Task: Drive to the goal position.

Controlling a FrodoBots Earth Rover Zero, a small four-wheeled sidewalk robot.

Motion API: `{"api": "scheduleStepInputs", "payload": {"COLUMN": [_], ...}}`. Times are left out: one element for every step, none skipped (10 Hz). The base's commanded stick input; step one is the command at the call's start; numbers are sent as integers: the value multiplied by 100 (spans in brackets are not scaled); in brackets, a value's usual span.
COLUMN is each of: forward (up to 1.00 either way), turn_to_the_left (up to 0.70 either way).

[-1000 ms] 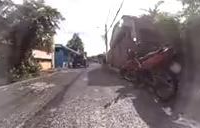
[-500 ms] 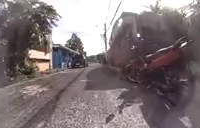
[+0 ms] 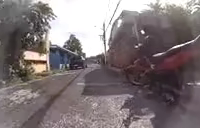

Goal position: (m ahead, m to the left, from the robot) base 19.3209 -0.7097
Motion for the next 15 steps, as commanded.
{"api": "scheduleStepInputs", "payload": {"forward": [70, 70, 70, 70, 70, 70, 70, 70, 70, 70, 70, 70, 70, 70, 70], "turn_to_the_left": [0, 0, 0, 0, 0, 0, 0, 9, 24, 15, 0, 0, 0, 0, 0]}}
